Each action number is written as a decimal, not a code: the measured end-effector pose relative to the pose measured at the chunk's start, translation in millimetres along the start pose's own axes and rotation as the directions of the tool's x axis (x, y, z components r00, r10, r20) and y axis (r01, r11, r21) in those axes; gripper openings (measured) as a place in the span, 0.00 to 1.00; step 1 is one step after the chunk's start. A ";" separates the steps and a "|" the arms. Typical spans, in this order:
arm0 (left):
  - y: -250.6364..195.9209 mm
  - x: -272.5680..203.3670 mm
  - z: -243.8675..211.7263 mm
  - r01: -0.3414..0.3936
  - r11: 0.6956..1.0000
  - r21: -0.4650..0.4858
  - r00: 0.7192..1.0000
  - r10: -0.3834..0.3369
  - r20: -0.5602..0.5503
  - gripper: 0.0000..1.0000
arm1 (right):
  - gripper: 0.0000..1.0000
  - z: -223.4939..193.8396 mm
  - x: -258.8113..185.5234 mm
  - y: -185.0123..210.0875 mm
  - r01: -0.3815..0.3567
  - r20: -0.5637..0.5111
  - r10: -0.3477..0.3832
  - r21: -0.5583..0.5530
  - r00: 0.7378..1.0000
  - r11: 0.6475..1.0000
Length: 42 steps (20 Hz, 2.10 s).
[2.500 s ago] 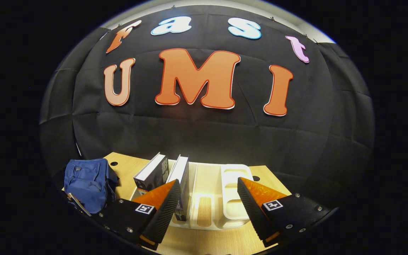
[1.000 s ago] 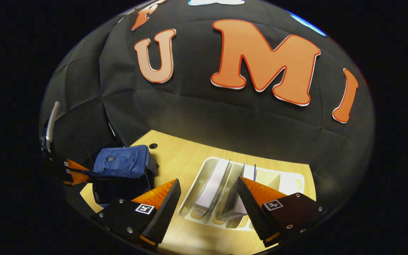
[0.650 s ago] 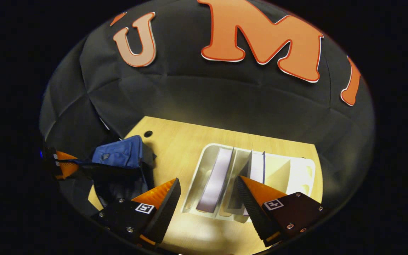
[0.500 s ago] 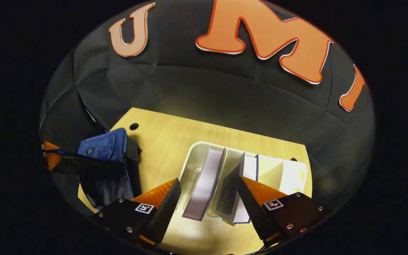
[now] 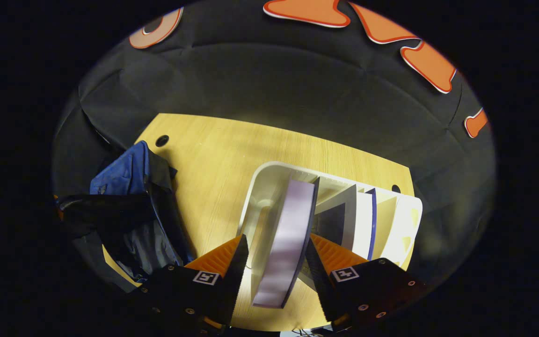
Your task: Open the schoolbag, grab two books from the bookshelf and put them into the schoolbag.
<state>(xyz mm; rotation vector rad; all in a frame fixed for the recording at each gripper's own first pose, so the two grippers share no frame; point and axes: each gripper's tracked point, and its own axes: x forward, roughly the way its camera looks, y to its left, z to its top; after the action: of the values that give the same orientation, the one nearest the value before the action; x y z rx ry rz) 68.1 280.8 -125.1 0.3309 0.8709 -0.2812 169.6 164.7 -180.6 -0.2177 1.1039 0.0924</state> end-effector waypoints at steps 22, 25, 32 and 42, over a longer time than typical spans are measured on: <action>1.3 -3.0 5.1 0.029 0.999 -0.035 1.000 -0.029 0.002 0.01 | 0.32 25.2 -131.2 -45.0 -0.225 0.061 0.217 0.244 0.974 0.943; 2.1 -7.8 12.5 0.029 0.999 -0.041 0.999 -0.028 0.019 0.01 | 0.32 30.9 -167.9 -49.8 -0.294 0.158 0.260 0.256 0.953 0.921; -10.8 -4.3 19.3 0.040 0.997 -0.067 0.999 -0.040 -0.007 0.01 | 0.32 21.0 -212.3 -31.2 -0.475 0.317 0.383 0.296 0.867 0.829; -28.6 8.9 25.1 0.074 0.994 -0.081 0.996 -0.077 -0.037 0.01 | 0.30 -68.4 -160.1 72.3 -0.614 0.278 0.551 0.449 0.787 0.650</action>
<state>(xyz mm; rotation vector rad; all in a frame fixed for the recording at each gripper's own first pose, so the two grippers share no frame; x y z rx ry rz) 80.5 243.8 -121.8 0.2301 0.9326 -0.3096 24.8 225.7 -76.4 0.6491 1.0037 0.3781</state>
